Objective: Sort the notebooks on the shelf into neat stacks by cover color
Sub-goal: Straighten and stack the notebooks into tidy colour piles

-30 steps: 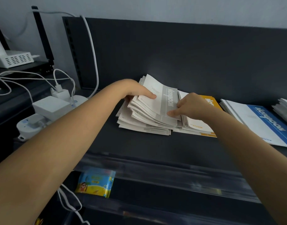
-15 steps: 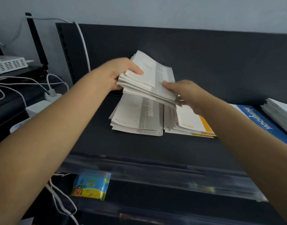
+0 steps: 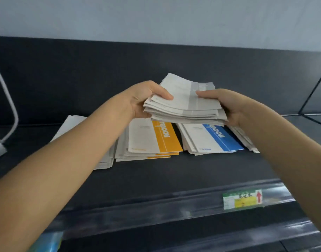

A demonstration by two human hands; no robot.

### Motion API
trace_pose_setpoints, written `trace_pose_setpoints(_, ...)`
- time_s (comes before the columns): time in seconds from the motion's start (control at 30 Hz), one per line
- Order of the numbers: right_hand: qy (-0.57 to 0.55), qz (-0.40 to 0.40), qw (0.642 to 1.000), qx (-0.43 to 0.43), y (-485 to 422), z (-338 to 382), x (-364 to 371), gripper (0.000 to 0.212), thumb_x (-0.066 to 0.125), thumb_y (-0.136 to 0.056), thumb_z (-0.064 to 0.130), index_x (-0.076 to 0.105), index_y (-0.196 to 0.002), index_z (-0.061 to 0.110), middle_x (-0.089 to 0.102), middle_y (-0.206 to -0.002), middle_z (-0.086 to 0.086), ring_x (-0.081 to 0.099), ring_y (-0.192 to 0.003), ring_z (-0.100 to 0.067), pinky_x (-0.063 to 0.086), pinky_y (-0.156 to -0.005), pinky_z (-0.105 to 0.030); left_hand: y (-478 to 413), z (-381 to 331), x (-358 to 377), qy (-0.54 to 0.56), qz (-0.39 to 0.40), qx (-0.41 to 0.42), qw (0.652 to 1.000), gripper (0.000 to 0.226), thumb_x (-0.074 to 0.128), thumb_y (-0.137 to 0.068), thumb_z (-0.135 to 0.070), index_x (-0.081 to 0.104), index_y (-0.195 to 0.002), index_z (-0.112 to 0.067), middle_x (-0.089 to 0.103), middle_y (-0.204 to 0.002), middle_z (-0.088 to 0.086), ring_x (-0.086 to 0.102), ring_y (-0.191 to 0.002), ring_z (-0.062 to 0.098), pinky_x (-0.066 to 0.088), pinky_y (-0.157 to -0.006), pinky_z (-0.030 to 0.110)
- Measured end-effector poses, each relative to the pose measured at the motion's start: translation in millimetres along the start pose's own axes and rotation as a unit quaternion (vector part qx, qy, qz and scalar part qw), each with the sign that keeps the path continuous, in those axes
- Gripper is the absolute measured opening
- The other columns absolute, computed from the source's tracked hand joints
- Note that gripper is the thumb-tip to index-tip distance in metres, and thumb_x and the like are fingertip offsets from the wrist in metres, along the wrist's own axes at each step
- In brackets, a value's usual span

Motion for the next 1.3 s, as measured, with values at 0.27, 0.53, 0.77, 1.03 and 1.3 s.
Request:
trace_pose_setpoints(0.27, 0.033, -0.072, 0.997, -0.016, 8, 7, -156, 0.018, 0.063, -0.089, 0.026, 0.066, -0.103, 0.016, 0.074, -0.092, -0.005, 0.072, -0.071, -0.017, 0.058, -0.054, -0.030, -93, -1, 152, 0.028, -0.005, 0.003, 1.000, 0.019, 0.066, -0.088, -0.015, 0.068, -0.103, -0.005, 0.074, -0.086, 0.011, 0.072, -0.072, 0.024, 0.060, -0.065, 0.029)
trace_pose_setpoints(0.53, 0.149, -0.111, 0.981, 0.058, -11, -21, -322, 0.039, 0.079, -0.074, 0.019, 0.065, -0.109, 0.007, 0.073, -0.094, -0.011, 0.070, -0.080, -0.026, 0.056, -0.066, -0.037, -172, 11, 302, 0.006, -0.064, 0.006, 0.998, 0.014, 0.069, -0.085, -0.005, 0.061, -0.096, -0.005, 0.069, -0.091, 0.009, 0.068, -0.082, 0.024, 0.057, -0.079, 0.032)
trace_pose_setpoints(0.77, 0.168, -0.085, 0.979, 0.075, -34, -54, -401, 0.046, 0.080, -0.068, 0.011, 0.065, -0.111, 0.002, 0.072, -0.100, -0.014, 0.070, -0.085, -0.028, 0.055, -0.066, -0.036, -227, 36, 371, -0.087, -0.090, -0.036, 0.992, 0.049, 0.075, -0.077, -0.008, 0.057, -0.123, -0.006, 0.066, -0.115, 0.013, 0.066, -0.101, 0.030, 0.055, -0.091, 0.043)
trace_pose_setpoints(1.03, 0.165, -0.043, 0.985, 0.035, -66, -76, -418, 0.042, 0.083, -0.068, 0.011, 0.067, -0.107, 0.010, 0.073, -0.099, -0.007, 0.070, -0.086, -0.024, 0.055, -0.067, -0.033, -249, 42, 384, -0.138, -0.128, -0.067, 0.980, 0.059, 0.072, -0.082, -0.008, 0.047, -0.136, -0.005, 0.048, -0.139, 0.011, 0.046, -0.127, 0.029, 0.042, -0.098, 0.035)
trace_pose_setpoints(1.3, 0.211, -0.008, 0.975, 0.066, -85, -87, -423, 0.051, 0.087, -0.058, 0.009, 0.068, -0.105, 0.006, 0.073, -0.099, -0.013, 0.070, -0.090, -0.032, 0.055, -0.084, -0.048, -266, 51, 388, -0.231, -0.189, -0.077, 0.951, 0.065, 0.062, -0.092, -0.017, 0.029, -0.144, 0.003, 0.042, -0.138, 0.016, 0.051, -0.116, 0.026, 0.048, -0.095, 0.031)
Point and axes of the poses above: each hand's wrist, its own y-axis away from the middle knuckle, its own x-axis out of the palm, z = x × y, the point moved 5 cm from there along -y, towards the middle knuckle
